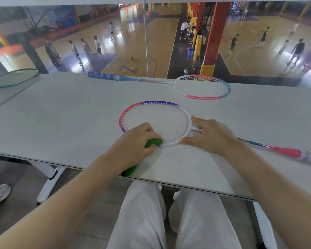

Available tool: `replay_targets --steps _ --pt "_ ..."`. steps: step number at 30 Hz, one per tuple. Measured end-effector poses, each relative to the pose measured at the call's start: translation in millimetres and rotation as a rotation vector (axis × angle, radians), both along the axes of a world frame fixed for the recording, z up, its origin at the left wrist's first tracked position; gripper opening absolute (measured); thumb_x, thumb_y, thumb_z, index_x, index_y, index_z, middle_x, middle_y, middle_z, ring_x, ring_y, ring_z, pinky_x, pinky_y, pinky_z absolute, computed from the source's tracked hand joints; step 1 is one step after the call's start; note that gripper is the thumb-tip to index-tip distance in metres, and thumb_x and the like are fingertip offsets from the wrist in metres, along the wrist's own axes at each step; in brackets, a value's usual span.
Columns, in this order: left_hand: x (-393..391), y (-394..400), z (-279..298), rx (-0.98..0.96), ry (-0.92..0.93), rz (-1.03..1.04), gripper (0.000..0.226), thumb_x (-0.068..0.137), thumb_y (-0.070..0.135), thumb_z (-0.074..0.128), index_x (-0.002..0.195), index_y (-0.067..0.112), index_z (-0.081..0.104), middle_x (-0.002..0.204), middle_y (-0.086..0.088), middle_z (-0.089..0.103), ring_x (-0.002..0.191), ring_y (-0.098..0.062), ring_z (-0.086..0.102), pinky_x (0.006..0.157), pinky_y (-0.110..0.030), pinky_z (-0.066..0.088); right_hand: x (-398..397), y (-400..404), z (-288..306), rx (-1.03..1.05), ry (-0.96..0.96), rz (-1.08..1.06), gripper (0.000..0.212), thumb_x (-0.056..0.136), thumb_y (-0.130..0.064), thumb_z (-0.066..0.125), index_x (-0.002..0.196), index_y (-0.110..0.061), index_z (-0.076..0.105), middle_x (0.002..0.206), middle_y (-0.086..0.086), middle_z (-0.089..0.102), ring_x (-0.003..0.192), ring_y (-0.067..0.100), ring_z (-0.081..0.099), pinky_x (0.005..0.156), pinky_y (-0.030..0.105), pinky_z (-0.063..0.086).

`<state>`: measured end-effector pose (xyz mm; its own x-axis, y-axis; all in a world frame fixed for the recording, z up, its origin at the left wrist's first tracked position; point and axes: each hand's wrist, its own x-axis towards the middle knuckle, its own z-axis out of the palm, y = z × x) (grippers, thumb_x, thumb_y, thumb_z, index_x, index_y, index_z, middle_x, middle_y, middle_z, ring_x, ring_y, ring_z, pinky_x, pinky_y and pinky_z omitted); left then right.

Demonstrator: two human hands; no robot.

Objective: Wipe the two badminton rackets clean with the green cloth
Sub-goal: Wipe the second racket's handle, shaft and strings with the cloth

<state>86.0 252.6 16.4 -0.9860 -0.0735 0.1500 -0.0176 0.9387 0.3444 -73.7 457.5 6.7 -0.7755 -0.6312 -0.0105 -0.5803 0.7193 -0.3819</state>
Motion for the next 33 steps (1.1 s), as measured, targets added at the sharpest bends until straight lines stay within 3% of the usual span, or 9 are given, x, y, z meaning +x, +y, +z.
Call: replay_targets --steps 3,8,12,17,20,24,27,33 --pt "-13.3 34.8 -3.1 0.054 0.046 -0.092 0.035 0.088 0.02 0.06 0.122 0.027 0.065 0.106 0.009 0.05 0.094 -0.011 0.052 0.081 -0.028 0.043 0.8 -1.1 -0.7 -0.002 0.013 -0.005 0.085 0.063 -0.083 0.061 0.136 -0.041 0.046 0.123 -0.008 0.065 0.112 0.021 0.06 0.089 0.037 0.049" --pt "-27.0 65.9 -14.5 -0.048 0.044 -0.147 0.031 0.093 0.02 0.053 0.121 0.019 0.066 0.109 0.0 0.052 0.099 -0.018 0.05 0.084 -0.037 0.047 -2.3 0.0 -0.2 -0.032 0.006 -0.012 0.072 0.069 -0.076 0.063 0.132 -0.044 0.049 0.114 -0.01 0.067 0.103 0.02 0.061 0.083 0.034 0.049" --pt "-19.0 50.8 -9.1 0.039 0.103 -0.118 0.034 0.091 0.02 0.057 0.123 0.025 0.065 0.105 0.006 0.051 0.094 -0.013 0.051 0.08 -0.029 0.044 -3.3 -1.7 -1.9 -0.036 -0.002 -0.011 0.077 0.065 -0.084 0.059 0.131 -0.045 0.049 0.111 -0.011 0.066 0.101 0.02 0.061 0.08 0.034 0.048" --pt "-19.2 27.5 -5.5 0.035 0.151 0.029 0.03 0.092 0.021 0.056 0.12 0.025 0.066 0.105 0.009 0.049 0.091 -0.009 0.051 0.079 -0.021 0.039 -3.7 0.6 -1.5 0.009 0.006 0.019 0.09 0.064 -0.089 0.053 0.141 -0.044 0.04 0.125 -0.01 0.063 0.11 0.02 0.06 0.088 0.037 0.049" --pt "-22.1 30.9 -4.0 0.018 0.099 -0.01 0.03 0.094 0.024 0.055 0.123 0.024 0.064 0.107 0.007 0.049 0.093 -0.01 0.05 0.079 -0.021 0.037 -3.5 3.7 -0.1 0.055 -0.003 0.054 0.093 0.068 -0.088 0.051 0.147 -0.043 0.03 0.136 -0.01 0.058 0.118 0.018 0.057 0.093 0.037 0.048" --pt "-24.9 45.5 -7.3 -0.014 0.102 -0.1 0.033 0.096 0.025 0.048 0.128 0.023 0.059 0.109 0.002 0.046 0.097 -0.015 0.047 0.083 -0.03 0.044 -4.2 6.6 2.6 0.066 -0.05 0.092 0.092 0.068 -0.091 0.048 0.147 -0.049 0.026 0.139 -0.014 0.055 0.118 0.014 0.057 0.088 0.032 0.045" --pt "-26.9 46.3 -12.5 -0.078 0.11 -0.09 0.033 0.098 0.021 0.045 0.128 0.019 0.058 0.108 -0.001 0.045 0.097 -0.017 0.045 0.081 -0.035 0.047 -2.7 7.0 6.5 0.051 -0.085 0.093 0.094 0.074 -0.081 0.054 0.152 -0.038 0.023 0.147 -0.009 0.048 0.126 0.016 0.053 0.097 0.034 0.044" --pt "-22.8 21.6 -11.8 -0.208 0.069 -0.077 0.033 0.099 0.019 0.043 0.128 0.022 0.059 0.109 0.003 0.046 0.093 -0.017 0.045 0.079 -0.038 0.05 -9.2 5.3 2.3 -0.048 -0.127 0.063 0.08 0.071 -0.075 0.066 0.14 -0.046 0.039 0.138 -0.013 0.055 0.118 0.014 0.058 0.097 0.04 0.049"
